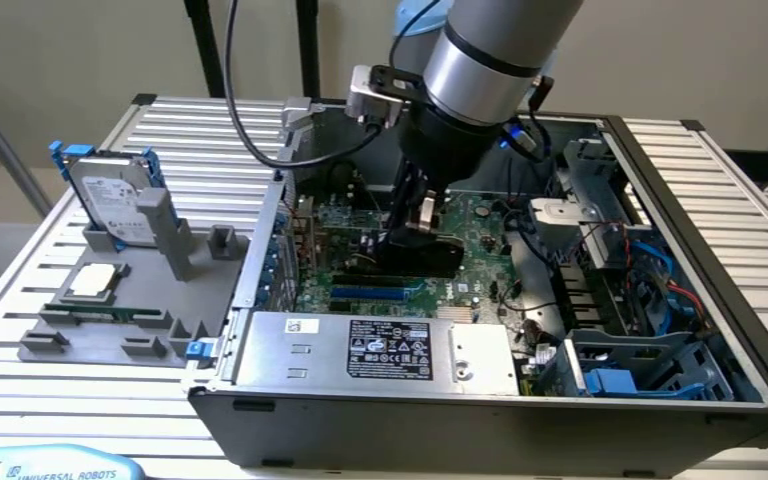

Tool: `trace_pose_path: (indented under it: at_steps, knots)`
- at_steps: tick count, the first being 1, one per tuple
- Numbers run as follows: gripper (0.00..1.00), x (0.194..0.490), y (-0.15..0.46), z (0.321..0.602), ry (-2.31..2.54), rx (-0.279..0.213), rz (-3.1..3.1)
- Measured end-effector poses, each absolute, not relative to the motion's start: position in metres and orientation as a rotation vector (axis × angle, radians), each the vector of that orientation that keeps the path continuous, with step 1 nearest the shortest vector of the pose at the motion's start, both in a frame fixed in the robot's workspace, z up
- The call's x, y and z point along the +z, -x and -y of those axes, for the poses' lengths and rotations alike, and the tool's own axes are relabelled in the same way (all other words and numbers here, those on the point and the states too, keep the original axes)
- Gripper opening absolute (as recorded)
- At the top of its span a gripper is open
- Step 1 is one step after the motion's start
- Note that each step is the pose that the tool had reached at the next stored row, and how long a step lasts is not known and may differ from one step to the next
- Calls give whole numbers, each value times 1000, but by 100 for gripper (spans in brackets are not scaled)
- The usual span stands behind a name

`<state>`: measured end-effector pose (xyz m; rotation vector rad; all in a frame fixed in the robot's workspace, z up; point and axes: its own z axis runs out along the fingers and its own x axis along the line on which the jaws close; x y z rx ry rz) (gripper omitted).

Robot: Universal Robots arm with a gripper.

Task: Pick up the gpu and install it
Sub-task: 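Insert the gpu into the slot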

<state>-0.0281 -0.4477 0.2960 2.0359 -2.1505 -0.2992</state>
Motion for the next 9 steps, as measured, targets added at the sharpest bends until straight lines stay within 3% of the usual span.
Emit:
trace_pose_path:
  at_steps: [9]
  knots:
    - [26,284,31,450,-2030,-309,2145]
